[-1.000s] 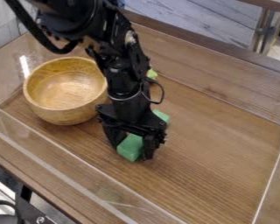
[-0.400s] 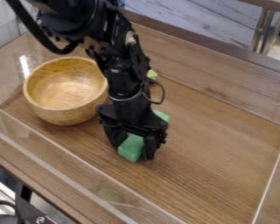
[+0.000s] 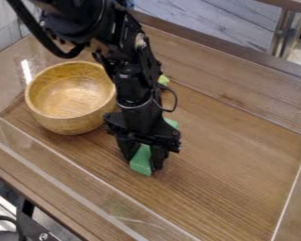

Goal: Put the green stick in the brown bowl

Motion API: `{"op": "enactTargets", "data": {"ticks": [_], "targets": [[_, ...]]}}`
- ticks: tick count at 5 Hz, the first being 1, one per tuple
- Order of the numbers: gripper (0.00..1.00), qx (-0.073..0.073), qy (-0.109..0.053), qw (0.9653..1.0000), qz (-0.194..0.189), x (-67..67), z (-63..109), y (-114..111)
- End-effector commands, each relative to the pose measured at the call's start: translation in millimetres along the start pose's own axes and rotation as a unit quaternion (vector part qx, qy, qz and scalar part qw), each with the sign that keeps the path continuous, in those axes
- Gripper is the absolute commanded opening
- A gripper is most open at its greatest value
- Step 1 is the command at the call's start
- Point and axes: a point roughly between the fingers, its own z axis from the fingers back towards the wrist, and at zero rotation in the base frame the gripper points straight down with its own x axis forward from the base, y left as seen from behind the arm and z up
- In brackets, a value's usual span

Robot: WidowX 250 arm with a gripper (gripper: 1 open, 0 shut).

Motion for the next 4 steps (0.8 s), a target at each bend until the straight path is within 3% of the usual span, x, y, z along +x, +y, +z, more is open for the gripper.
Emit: {"op": "enactTargets", "data": {"ticks": [1,3,4], "targets": [[0.0,-0.002,-0.039,0.9992,-0.008,14.2,26.8,-2],[0.0,-0.007,-0.07,0.9974,-0.013,23.2,76.8,5],[0.0,-0.007,-0.081,0.9967,-0.011,28.4,96.8,25]]}}
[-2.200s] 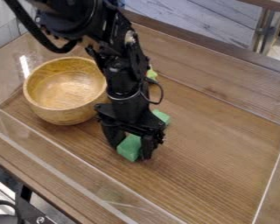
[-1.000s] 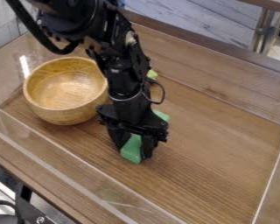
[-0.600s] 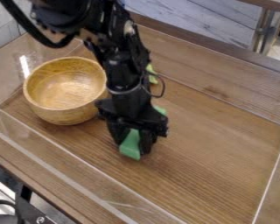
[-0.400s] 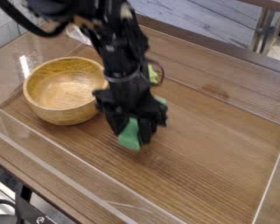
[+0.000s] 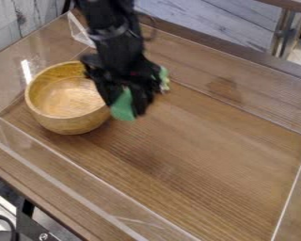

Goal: Put the green stick in the brown bowl

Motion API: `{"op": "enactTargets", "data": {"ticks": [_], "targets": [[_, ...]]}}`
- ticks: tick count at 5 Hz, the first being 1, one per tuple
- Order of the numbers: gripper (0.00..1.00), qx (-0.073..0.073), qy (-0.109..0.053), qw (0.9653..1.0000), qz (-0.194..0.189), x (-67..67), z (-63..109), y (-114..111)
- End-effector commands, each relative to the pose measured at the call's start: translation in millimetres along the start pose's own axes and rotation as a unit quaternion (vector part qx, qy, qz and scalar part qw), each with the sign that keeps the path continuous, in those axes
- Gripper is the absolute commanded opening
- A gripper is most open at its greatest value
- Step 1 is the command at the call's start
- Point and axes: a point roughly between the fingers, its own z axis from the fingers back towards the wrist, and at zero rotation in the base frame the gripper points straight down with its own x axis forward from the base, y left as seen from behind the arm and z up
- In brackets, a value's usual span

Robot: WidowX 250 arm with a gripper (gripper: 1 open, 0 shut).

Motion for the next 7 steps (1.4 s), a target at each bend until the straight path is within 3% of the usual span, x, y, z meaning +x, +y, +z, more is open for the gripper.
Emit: {"op": "enactTargets", "data": {"ticks": [1,2,7], "targets": [[0.0,0.009,-0.031,0.9994,-0.014,15.6,19.2,31],[0.0,0.01,-0.024,0.999,-0.036,16.0,18.1,55],[0.0,-0.002,0.006,0.9964,-0.084,18.1,10.1,88]]}}
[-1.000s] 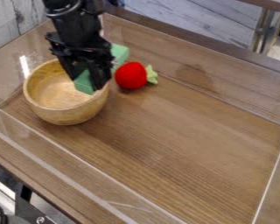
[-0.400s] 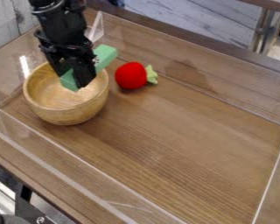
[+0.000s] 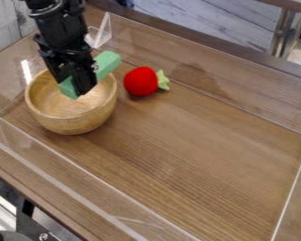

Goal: Put the green stick in the brown bowl

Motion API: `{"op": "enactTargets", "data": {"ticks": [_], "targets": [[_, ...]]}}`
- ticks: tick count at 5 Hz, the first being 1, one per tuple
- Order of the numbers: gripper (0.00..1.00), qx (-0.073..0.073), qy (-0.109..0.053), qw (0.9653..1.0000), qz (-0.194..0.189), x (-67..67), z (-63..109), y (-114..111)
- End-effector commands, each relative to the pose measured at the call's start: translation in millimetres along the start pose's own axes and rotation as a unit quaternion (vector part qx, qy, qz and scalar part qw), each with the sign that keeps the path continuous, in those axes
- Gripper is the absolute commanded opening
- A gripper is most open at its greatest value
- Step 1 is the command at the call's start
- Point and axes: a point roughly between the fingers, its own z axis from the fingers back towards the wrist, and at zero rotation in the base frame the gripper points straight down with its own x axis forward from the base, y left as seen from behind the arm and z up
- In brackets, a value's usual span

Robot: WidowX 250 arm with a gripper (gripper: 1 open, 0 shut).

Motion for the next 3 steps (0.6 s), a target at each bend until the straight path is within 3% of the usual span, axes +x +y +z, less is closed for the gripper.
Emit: {"op": "enactTargets", "data": {"ticks": [1,3], "targets": [[0.0,0.014,-0.017,0.9997,-0.008,8.2,11.7,10.2],[0.0,0.013,-0.013,0.9998,-0.004,8.2,9.4,17.0]]}}
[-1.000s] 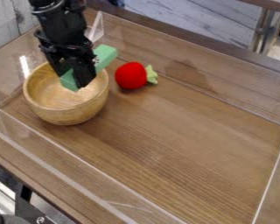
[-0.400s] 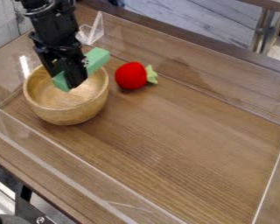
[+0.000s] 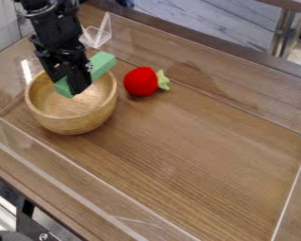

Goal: Put the green stick in the brown bowl

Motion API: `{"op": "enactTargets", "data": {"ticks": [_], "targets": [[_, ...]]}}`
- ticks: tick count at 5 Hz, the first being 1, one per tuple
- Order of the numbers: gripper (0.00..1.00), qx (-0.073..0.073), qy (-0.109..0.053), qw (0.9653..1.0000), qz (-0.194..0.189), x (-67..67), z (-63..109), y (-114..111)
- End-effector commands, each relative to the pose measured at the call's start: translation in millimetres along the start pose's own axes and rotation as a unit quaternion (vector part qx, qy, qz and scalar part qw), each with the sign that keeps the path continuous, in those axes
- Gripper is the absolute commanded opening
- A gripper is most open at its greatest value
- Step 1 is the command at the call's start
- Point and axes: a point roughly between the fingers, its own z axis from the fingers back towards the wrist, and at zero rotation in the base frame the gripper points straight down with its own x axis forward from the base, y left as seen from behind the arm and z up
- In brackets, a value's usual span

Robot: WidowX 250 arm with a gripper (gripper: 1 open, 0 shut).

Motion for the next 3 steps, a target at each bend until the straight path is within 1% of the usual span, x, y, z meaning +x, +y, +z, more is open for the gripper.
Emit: {"op": "enactTargets", "data": {"ticks": [1,3], "targets": [[0.0,0.014,-0.016,0.9998,-0.003,6.4,10.4,8.2],[0.0,0.011,-0.014,0.9998,0.0,4.8,8.3,10.7]]}}
